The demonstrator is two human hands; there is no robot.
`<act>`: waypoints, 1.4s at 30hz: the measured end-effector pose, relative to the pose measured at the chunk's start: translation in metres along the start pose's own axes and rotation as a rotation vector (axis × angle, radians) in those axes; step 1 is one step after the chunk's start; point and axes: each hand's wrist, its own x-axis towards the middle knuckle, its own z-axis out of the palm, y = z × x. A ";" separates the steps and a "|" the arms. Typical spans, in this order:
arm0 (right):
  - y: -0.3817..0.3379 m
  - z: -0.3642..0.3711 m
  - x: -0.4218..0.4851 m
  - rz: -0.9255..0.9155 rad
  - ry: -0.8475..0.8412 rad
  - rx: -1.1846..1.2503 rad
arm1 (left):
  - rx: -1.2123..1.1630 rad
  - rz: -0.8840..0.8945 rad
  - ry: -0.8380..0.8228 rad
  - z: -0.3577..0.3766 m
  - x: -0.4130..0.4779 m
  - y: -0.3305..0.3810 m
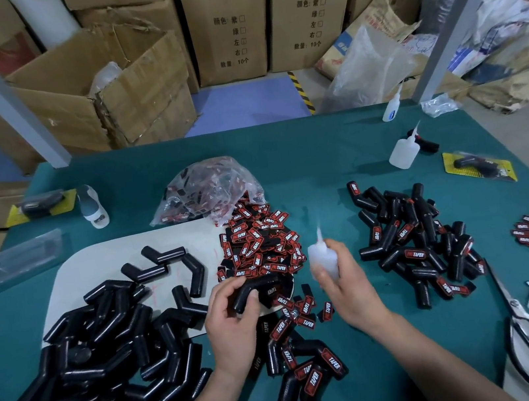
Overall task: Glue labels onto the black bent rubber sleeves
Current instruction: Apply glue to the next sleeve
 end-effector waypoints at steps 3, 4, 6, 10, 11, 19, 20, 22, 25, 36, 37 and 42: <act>-0.007 -0.004 0.001 0.084 -0.008 0.073 | -0.047 -0.136 0.047 0.002 0.006 -0.002; -0.008 -0.005 0.002 0.120 0.038 0.149 | -0.059 -0.161 0.054 0.001 0.007 -0.002; -0.013 -0.006 0.004 0.149 0.160 0.298 | -0.056 -0.186 0.055 0.000 0.008 -0.002; -0.010 -0.011 0.009 0.163 0.298 0.642 | -0.036 -0.200 0.027 0.000 0.007 -0.003; -0.008 -0.011 0.009 0.169 0.312 0.714 | -0.030 -0.198 0.022 0.000 0.007 -0.003; 0.001 -0.013 -0.007 -0.097 0.629 0.390 | -0.018 -0.069 -0.016 0.001 0.002 0.006; 0.001 -0.013 -0.010 -0.170 0.655 0.277 | -0.019 -0.052 -0.032 0.001 0.001 0.008; -0.002 -0.009 -0.014 -0.268 0.682 0.119 | -0.032 -0.030 -0.050 0.000 0.000 0.009; -0.009 -0.007 -0.015 -0.306 0.690 0.029 | -0.032 -0.012 -0.059 0.001 0.000 0.007; -0.014 -0.008 -0.015 -0.367 0.702 -0.084 | -0.007 0.047 -0.052 0.001 0.001 0.002; -0.013 -0.008 -0.015 -0.370 0.701 -0.092 | -0.007 0.053 -0.051 0.001 0.001 0.003; -0.009 -0.006 -0.015 -0.354 0.710 -0.121 | -0.013 0.052 -0.051 0.002 0.001 0.002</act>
